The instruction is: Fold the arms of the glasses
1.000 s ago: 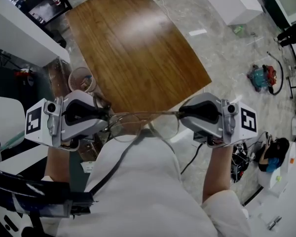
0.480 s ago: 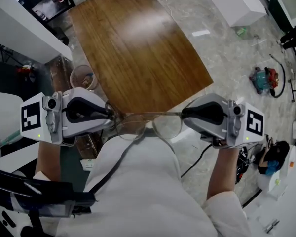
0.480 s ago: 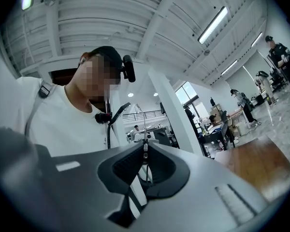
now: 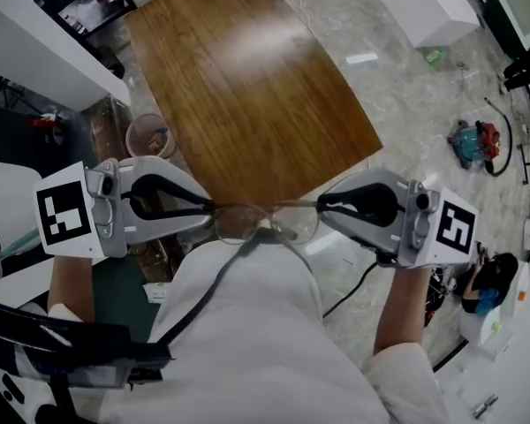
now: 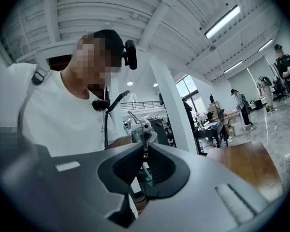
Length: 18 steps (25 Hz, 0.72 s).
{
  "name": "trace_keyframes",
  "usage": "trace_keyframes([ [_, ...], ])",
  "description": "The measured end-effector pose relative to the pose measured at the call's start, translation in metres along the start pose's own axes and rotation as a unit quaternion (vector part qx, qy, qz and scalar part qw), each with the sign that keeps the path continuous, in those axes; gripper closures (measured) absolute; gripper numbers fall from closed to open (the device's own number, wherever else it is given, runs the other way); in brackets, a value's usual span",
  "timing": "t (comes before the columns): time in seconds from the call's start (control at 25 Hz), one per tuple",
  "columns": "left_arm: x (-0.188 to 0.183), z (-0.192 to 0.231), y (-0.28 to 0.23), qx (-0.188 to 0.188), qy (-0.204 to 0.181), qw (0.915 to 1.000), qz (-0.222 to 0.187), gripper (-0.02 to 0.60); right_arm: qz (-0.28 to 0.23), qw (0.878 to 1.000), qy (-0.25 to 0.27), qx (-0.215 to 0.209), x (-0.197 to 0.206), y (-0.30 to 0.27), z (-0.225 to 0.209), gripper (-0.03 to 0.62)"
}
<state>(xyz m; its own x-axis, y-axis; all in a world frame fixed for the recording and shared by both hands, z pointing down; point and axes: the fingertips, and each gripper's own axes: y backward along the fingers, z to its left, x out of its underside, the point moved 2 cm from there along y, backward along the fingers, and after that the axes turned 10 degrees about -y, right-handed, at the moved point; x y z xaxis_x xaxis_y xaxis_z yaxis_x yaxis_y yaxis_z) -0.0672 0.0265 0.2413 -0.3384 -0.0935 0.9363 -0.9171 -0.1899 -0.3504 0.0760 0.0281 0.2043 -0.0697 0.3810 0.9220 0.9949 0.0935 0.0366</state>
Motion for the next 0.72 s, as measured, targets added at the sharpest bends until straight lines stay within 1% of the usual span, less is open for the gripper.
trace_keyframes([
  [0.08,0.005,0.002,-0.004,0.004,-0.033,0.9981,0.053,0.551,0.010,1.000,0.010,0.005,0.003,-0.006,0.000,0.563],
  [0.16,0.010,0.006,-0.009,-0.001,-0.054,0.9945,0.090,0.549,0.015,1.000,0.019,0.010,0.005,-0.012,0.000,0.563],
  [0.28,0.022,0.009,-0.014,-0.010,-0.065,0.9888,0.134,0.554,0.023,0.999,0.033,0.024,0.010,-0.020,-0.001,0.563],
  [0.44,0.040,0.013,-0.020,-0.009,-0.088,0.9789,0.184,0.555,0.033,0.998,0.041,0.047,0.019,-0.024,-0.006,0.563],
  [0.48,0.043,0.015,-0.021,-0.013,-0.090,0.9779,0.188,0.555,0.031,0.997,0.039,0.051,0.020,-0.023,-0.008,0.563],
  [0.52,0.044,0.017,-0.022,-0.019,-0.090,0.9788,0.183,0.554,0.027,0.997,0.037,0.055,0.022,-0.022,-0.010,0.563],
  [0.64,0.036,0.022,-0.023,-0.032,-0.092,0.9866,0.131,0.543,0.005,0.998,0.030,0.060,0.020,-0.013,-0.015,0.563],
  [0.72,0.027,0.027,-0.020,-0.045,-0.091,0.9901,0.097,0.534,-0.010,0.998,0.027,0.061,0.017,-0.007,-0.016,0.563],
])
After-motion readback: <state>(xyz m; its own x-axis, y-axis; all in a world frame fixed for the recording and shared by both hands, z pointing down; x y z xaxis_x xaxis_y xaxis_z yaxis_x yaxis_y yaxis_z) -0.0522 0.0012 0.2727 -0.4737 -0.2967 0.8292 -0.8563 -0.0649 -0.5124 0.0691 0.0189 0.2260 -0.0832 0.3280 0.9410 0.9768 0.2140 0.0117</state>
